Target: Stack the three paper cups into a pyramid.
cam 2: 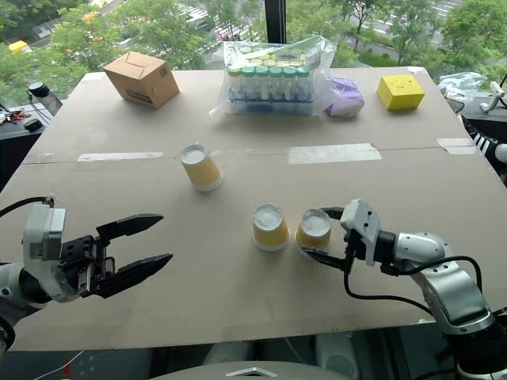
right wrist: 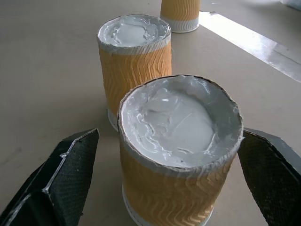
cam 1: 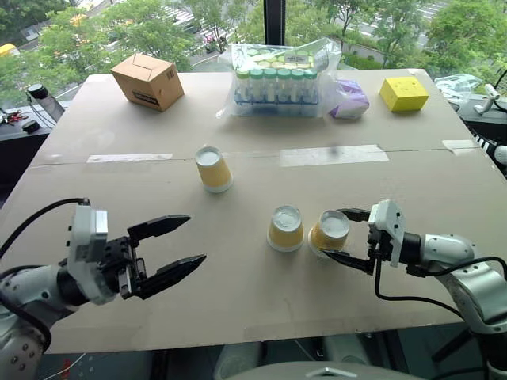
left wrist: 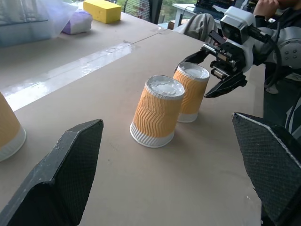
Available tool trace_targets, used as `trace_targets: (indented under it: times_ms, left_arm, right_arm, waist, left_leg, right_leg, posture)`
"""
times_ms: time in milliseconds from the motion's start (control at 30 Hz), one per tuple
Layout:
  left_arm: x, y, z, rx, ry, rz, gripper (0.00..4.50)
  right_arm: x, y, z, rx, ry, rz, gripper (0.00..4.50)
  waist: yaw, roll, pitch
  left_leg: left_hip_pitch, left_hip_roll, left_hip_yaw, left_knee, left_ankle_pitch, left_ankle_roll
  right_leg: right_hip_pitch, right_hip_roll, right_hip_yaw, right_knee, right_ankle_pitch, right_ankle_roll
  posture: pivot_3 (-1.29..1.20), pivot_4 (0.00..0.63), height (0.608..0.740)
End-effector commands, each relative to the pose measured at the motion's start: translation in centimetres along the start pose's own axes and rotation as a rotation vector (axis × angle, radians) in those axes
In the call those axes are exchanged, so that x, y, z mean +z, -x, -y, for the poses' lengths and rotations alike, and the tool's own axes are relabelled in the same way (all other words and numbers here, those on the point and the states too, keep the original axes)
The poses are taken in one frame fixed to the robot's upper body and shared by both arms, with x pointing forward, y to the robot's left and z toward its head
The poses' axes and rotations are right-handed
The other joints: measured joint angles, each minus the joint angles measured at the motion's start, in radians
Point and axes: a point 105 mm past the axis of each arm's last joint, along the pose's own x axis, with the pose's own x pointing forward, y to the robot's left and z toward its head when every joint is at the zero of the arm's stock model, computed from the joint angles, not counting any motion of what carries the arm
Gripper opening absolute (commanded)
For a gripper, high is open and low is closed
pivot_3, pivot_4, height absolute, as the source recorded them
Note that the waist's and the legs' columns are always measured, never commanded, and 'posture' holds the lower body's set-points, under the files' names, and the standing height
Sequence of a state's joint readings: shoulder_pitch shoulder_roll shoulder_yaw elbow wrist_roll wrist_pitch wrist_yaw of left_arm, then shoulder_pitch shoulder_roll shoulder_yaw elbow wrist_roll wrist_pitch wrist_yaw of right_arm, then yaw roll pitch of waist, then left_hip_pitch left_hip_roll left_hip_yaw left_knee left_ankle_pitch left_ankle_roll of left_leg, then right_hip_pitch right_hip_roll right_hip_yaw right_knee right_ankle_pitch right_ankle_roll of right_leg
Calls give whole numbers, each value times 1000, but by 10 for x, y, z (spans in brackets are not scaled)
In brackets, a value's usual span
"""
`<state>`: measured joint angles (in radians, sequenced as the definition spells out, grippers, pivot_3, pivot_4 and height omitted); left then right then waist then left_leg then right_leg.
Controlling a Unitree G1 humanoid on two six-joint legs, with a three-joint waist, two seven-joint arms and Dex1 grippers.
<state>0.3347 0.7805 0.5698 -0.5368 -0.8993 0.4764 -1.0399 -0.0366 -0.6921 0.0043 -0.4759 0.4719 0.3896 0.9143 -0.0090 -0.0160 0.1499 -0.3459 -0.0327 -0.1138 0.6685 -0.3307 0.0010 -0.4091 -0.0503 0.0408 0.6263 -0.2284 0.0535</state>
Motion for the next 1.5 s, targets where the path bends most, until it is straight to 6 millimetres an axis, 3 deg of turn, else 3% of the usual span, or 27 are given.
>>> trace_targets:
  times_ms: [33, 200, 333, 600, 867, 1000, 1067, 1233, 1333, 1433, 1500]
  left_arm:
    - [-8, -6, -31, 156, -1, -22, 4500]
    - [-21, -19, -82, 355, 19, -121, 4500]
    - [-18, -45, -113, 419, 6, -110, 4500]
    - [-10, -88, -136, 388, -18, -108, 4500]
    - [-9, -108, -146, 371, -55, -110, 4500]
    - [-11, -110, -148, 363, -62, -116, 3633]
    - [-6, -108, -146, 339, -78, -104, 2748]
    - [21, -102, -126, 181, -102, -36, 2748]
    - [44, -109, -99, -4, -66, 1, 2748]
    - [75, -124, -52, -281, -39, -7, 2748]
    - [82, -132, -35, -370, -39, -29, 2748]
  right_arm:
    - [41, 24, -13, 66, 65, 130, 4474]
    - [66, 39, -20, 77, 76, 202, 4474]
    - [71, 45, -19, 43, 96, 202, 4474]
    - [65, 50, -25, -3, 97, 171, 4474]
    - [61, 55, -31, -42, 91, 158, 4474]
    - [61, 55, -31, -59, 91, 156, 4500]
    - [60, 55, -31, -68, 89, 155, 4500]
    - [59, 55, -29, -84, 83, 154, 4500]
    - [58, 56, -28, -93, 78, 153, 4500]
    - [56, 59, -26, -114, 75, 148, 4500]
    - [56, 60, -25, -124, 75, 144, 4500]
  waist:
    - [2, 1, 0]
    - [3, -1, 0]
    - [5, -2, -1]
    - [1, -2, -1]
    - [2, -3, -1]
    - [0, -3, -1]
    - [0, -3, -1]
    - [-1, -3, -1]
    - [0, -3, -1]
    - [7, -4, 0]
    - [8, -4, 0]
  left_leg:
    - [0, 0, -1, 0, 0, 0]
    - [1, 0, -2, 0, 0, 0]
    - [1, -1, -2, 1, 0, 0]
    - [-2, -2, -2, 0, 0, 0]
    - [-2, -3, -2, 2, 0, 0]
    - [-2, -3, -3, 2, 0, 0]
    - [-2, -3, -2, 2, 0, 0]
    - [-3, -3, -3, 2, 0, 0]
    - [-3, -3, -3, 2, 0, 0]
    - [-4, -3, -4, 4, 0, 0]
    - [-4, -4, -5, 7, 0, 0]
  right_leg:
    - [0, 0, 0, 0, 0, 0]
    - [1, 1, -2, 1, 0, 0]
    - [1, 1, -2, 1, 1, 1]
    - [-2, -1, -1, 1, 1, 1]
    - [-2, -2, -1, 2, 1, 2]
    - [-2, -1, -1, 2, 1, 2]
    - [-2, -2, -1, 2, 1, 2]
    - [-2, -1, -1, 2, 1, 2]
    - [-2, -2, -1, 2, 1, 2]
    - [-1, -2, -3, 2, 1, 2]
    - [0, -2, -5, 3, 1, 2]
  posture:
    - [0, 150, 740]
    - [0, 150, 740]
    - [0, 150, 740]
    - [0, 150, 740]
    - [0, 150, 740]
    - [0, 150, 740]
    - [0, 150, 740]
    - [0, 150, 740]
    - [0, 150, 740]
    - [0, 150, 740]
    - [0, 150, 740]
